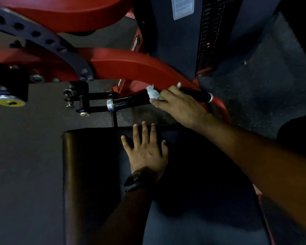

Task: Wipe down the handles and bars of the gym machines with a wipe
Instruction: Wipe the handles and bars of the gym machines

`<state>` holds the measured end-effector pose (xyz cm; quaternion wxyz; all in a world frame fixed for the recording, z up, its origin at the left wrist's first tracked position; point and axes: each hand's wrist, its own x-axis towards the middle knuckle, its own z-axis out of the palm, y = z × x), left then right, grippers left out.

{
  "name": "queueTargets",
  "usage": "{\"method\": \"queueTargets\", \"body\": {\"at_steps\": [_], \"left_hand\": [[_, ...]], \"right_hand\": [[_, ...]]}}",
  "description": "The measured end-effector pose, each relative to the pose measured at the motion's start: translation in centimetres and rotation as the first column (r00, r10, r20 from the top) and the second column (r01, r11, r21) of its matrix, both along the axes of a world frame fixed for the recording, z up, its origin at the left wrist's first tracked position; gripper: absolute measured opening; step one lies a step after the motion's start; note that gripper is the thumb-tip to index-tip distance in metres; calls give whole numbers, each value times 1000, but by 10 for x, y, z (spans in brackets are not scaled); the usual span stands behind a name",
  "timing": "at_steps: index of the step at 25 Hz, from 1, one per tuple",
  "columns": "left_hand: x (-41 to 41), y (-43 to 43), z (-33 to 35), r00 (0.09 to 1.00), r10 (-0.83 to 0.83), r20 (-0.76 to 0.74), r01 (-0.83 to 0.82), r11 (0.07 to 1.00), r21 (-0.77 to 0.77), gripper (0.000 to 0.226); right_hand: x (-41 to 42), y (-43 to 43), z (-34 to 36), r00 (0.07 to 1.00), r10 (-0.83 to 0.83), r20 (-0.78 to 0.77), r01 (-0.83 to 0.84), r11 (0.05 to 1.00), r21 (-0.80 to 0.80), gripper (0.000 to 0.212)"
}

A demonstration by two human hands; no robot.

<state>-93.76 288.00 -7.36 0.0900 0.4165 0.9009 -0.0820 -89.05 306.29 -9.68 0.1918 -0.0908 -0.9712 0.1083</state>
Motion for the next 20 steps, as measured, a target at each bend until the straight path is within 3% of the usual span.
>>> {"method": "queueTargets", "body": {"at_steps": [2,4,7,10,13,15,18,20], "left_hand": [[-4,5,-3,992,-123,17,123,992,-17,73],[-4,6,-7,984,-177,2,177,984,-20,67],[-3,9,-14,983,-178,-47,178,984,-2,62],[-3,9,-8,984,-174,-30,174,985,-18,64],[-3,11,-9,987,-158,-10,158,986,-46,69],[-4,10,-8,987,-162,-11,161,986,-48,66],[-5,10,-11,985,-171,-31,171,985,-23,63],[-4,11,-9,984,-175,-29,174,984,-27,64]], "right_hand": [[15,14,-17,998,41,38,-45,990,134,34],[25,21,-24,992,45,119,-65,985,163,24],[25,32,-22,971,84,225,-143,955,261,26],[22,34,-13,978,53,201,-102,965,240,19],[16,28,-11,972,67,227,-123,962,242,34],[28,34,-17,986,26,163,-52,986,159,26],[46,30,-22,967,-253,7,251,956,-153,22],[21,18,-12,968,-232,-98,202,947,-250,26]]}}
